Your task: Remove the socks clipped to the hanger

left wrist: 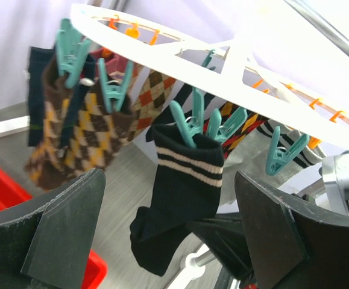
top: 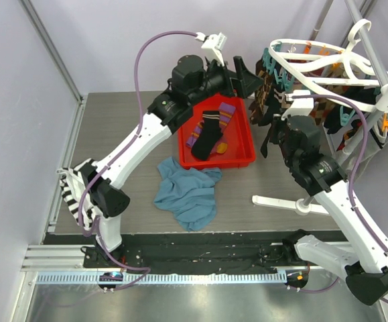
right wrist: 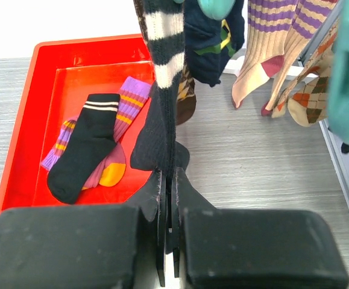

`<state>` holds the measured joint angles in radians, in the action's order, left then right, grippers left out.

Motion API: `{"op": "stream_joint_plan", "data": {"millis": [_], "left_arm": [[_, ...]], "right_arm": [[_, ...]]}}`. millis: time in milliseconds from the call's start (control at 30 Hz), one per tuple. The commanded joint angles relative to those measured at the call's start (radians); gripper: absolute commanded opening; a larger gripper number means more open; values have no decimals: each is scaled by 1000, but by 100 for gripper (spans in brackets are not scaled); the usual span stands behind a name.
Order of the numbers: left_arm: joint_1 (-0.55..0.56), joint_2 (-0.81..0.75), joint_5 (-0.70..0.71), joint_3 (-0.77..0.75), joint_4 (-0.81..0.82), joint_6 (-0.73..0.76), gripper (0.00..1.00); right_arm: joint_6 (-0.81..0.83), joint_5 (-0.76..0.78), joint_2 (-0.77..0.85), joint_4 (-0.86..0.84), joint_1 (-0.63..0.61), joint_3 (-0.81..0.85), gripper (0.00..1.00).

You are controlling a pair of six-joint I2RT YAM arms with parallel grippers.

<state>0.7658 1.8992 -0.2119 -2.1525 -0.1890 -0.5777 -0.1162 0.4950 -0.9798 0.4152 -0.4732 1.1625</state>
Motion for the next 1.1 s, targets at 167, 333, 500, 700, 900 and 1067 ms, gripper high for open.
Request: {"op": "stream_joint_plan", "data": {"millis": [167,333,500,700,900,1067], "left_arm": [[21,26,-46,-6,95,-21,93],[21,-46,-40,153,157,9,96],[21,-31,-24,111,125,10,97],[21,53,-33,-27,103,-39,92],[23,28,-50,29,128,-25,92],[23,-44,-50,150,142,22,94]], "right_arm": [[-51,13,56,-50,13,-7,1],[-82,-3,79,-33,18,-9,1],[-85,2,98,-35,24,-44,1],[-69,2,118,-69,25,-83,1],[-76,34,150,-62,28,-78,1],[-82,52,144,-55,28,-54,1]]}}
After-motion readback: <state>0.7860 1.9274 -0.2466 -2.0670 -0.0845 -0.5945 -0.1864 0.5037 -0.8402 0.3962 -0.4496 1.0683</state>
